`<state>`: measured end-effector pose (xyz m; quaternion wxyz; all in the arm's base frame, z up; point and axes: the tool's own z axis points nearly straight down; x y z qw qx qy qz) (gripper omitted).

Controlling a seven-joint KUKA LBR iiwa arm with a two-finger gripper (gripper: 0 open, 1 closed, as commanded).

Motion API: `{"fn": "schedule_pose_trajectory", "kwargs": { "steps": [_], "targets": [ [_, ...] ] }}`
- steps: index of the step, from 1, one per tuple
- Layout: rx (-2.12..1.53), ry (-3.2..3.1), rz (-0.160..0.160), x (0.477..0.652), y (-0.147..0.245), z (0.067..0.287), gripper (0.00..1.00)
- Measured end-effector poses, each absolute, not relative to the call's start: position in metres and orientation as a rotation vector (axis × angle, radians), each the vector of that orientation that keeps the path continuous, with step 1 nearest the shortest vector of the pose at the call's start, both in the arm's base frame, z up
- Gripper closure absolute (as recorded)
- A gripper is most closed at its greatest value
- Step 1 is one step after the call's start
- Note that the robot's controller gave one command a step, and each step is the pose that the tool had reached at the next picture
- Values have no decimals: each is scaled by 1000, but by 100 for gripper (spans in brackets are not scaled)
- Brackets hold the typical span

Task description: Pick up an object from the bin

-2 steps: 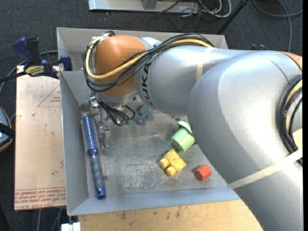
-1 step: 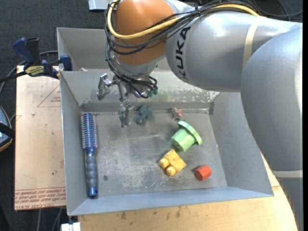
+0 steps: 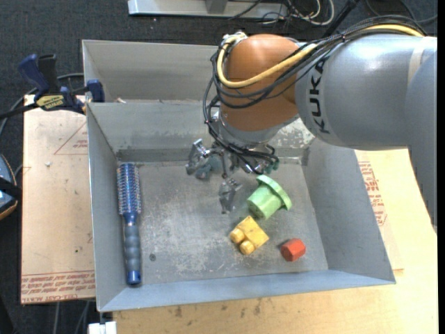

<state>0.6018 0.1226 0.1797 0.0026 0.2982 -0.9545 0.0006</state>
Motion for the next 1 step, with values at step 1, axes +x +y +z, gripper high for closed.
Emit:
{"fn": "schedule_pose_trajectory", "kwargs": {
  "steps": [1],
  "targets": [
    [1046,-2962,2,605,65,163,0]
  ]
}}
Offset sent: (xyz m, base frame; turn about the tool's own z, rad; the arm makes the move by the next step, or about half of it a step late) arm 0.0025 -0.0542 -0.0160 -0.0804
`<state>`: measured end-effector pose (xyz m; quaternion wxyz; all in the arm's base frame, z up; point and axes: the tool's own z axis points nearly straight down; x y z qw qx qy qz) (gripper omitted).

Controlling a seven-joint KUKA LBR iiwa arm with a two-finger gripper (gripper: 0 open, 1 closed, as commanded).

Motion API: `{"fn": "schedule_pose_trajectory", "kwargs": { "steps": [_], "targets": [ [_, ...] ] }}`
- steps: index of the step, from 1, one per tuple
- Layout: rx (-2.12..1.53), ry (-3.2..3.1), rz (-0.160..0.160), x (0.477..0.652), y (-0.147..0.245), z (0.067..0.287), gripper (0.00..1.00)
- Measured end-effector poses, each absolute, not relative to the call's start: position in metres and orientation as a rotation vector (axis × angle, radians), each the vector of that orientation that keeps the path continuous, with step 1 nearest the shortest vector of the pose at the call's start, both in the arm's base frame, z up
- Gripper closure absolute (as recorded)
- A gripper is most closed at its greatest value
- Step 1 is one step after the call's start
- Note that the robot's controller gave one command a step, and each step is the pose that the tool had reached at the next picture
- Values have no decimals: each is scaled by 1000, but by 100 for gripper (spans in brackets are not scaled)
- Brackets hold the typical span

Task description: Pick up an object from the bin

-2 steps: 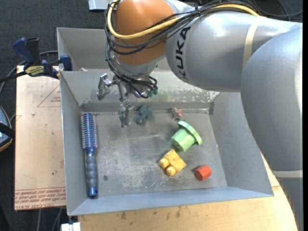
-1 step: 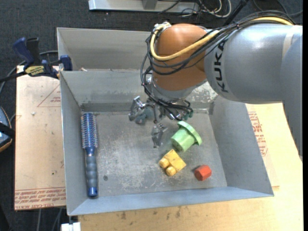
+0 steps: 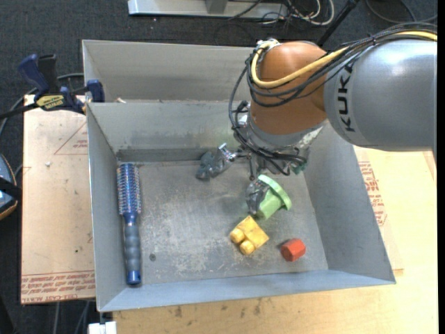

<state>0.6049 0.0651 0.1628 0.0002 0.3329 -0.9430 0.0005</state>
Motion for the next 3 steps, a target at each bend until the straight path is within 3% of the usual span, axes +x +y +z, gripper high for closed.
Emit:
{"fn": "schedule_pose_trajectory", "kwargs": {
  "steps": [1,2,3],
  "targets": [
    [1126,-2926,-1,594,-18,88,0],
    [1137,-2931,-3,596,-12,93,100],
    [1356,-2847,11,650,-76,237,100]
  ]
}}
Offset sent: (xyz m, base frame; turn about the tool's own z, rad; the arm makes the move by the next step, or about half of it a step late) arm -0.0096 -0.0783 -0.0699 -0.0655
